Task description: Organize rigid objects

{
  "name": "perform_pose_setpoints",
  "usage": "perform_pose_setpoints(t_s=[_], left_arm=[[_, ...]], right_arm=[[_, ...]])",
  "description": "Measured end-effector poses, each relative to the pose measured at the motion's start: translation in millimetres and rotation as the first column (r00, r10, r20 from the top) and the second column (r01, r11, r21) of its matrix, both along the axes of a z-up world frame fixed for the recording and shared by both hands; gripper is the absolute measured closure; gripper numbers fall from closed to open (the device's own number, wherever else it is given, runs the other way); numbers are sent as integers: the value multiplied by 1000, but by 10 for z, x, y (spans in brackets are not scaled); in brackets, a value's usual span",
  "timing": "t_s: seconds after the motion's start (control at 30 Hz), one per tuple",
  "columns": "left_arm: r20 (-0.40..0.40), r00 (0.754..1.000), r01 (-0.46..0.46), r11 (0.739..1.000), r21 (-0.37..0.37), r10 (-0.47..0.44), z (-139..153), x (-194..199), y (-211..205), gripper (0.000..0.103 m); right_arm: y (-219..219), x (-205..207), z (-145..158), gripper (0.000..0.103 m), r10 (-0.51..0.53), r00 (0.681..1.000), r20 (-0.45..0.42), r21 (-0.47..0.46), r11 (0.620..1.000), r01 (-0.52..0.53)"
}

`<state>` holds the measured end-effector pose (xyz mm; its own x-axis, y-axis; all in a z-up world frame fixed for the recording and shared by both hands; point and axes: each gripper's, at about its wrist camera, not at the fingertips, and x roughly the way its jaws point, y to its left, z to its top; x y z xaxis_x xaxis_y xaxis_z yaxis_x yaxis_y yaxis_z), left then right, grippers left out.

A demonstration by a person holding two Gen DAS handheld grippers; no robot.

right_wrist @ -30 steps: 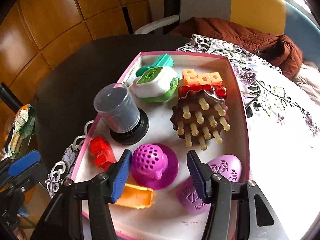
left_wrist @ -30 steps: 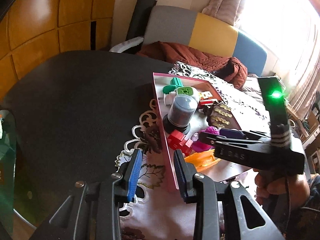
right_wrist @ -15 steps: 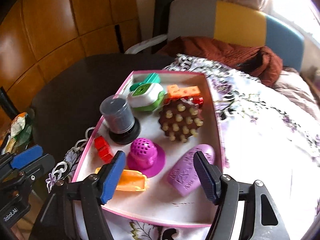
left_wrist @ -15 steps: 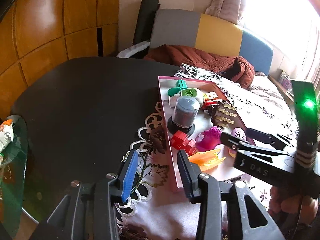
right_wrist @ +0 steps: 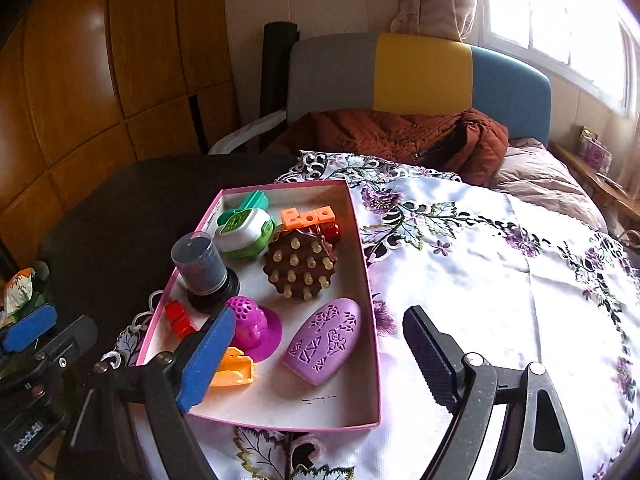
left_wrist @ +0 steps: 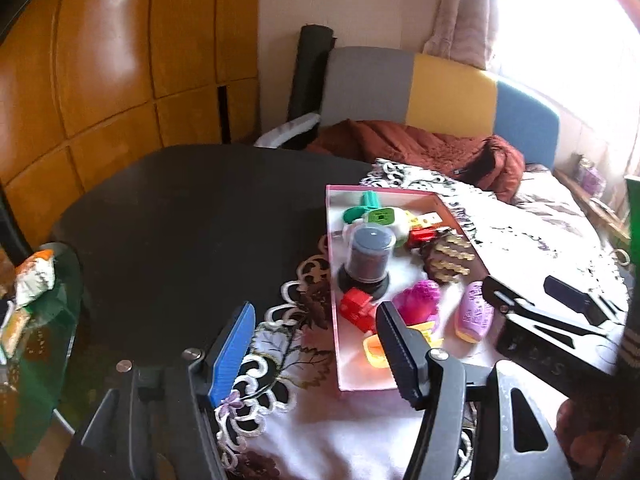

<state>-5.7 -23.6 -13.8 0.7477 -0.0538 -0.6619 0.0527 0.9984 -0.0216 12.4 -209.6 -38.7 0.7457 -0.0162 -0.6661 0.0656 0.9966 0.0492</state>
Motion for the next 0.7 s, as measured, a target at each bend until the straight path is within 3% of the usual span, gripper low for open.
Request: perform_pose_setpoints(t_s=[0.33,0.43,0.7], left_arm=[[5,1000,-20,1000,14,20,-34,11,21,42],[29,999,-24,999,26,23,-15,-3,31,50],[26,999,-23,1000,18,22,-6,22,62,50]], right_arm=[[49,-26,-29,16,14,1000,-8,-5,1000,-14],[73,-21,-43,16,21,1000,-13,-7,1000,-21],[98,-6,-49,16,24,1000,-14,-15,1000,-25]])
